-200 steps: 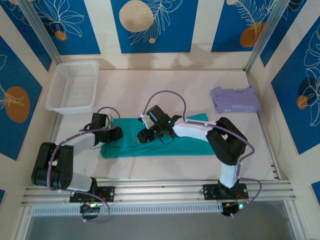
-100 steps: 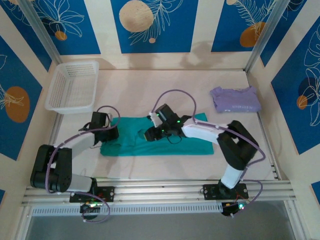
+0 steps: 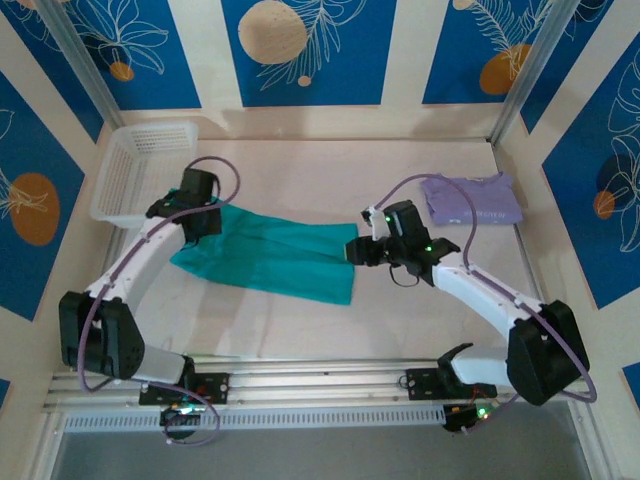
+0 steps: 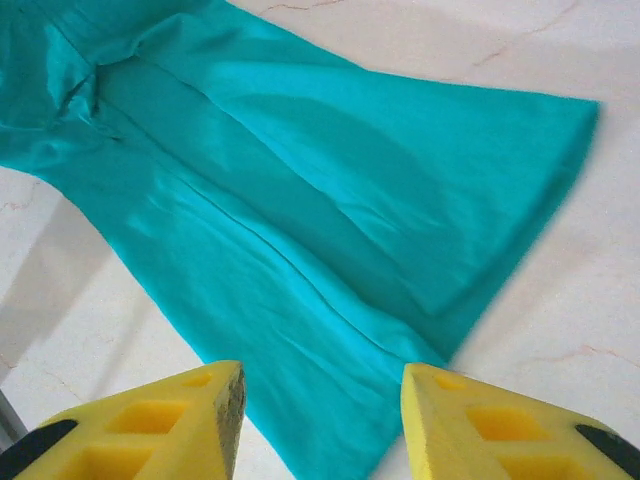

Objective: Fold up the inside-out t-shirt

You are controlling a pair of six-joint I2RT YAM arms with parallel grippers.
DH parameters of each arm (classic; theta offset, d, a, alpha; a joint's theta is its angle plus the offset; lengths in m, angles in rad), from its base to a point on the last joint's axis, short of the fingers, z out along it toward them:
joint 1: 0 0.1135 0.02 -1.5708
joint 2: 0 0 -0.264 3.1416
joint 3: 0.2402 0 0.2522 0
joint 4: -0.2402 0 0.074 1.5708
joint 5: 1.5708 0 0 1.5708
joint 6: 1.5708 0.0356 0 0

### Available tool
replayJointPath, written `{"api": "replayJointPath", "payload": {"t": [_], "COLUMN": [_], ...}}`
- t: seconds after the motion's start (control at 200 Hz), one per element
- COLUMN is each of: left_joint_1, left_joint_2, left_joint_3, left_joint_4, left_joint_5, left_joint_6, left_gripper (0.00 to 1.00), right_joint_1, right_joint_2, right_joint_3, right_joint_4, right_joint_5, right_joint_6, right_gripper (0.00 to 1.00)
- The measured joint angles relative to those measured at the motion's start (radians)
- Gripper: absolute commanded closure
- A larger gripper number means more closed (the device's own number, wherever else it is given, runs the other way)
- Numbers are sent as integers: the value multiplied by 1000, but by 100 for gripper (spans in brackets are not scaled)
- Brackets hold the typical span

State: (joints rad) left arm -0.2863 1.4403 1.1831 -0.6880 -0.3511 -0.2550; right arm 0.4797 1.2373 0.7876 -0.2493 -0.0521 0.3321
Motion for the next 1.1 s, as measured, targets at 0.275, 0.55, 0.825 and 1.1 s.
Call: {"api": "replayJointPath", "payload": {"t": [0.275,0.55,0.825,1.1], "left_joint_1": [-405,-589,-497,-471], "left_joint_2": [243,459,183,42], "left_joint_3": [187,327,21,-273], "left_joint_4": [-69,67,215,360], "left_joint_5": [60,313,390,405], "left_joint_6": [-99,-204,-245,-358], "left_gripper": [73,41,37,36], "right_joint_1": [-94,-227,-105,-5], "right_joint_2": [-54,-73,133,404], "right_joint_3": [-20,-50,-14,193], "right_joint_4": [-77,-92,37,129], "right_joint_5": [40,53,-32,-47], "right_joint_6": [-10,24,47,61], "right_gripper": [53,49,43,32]}}
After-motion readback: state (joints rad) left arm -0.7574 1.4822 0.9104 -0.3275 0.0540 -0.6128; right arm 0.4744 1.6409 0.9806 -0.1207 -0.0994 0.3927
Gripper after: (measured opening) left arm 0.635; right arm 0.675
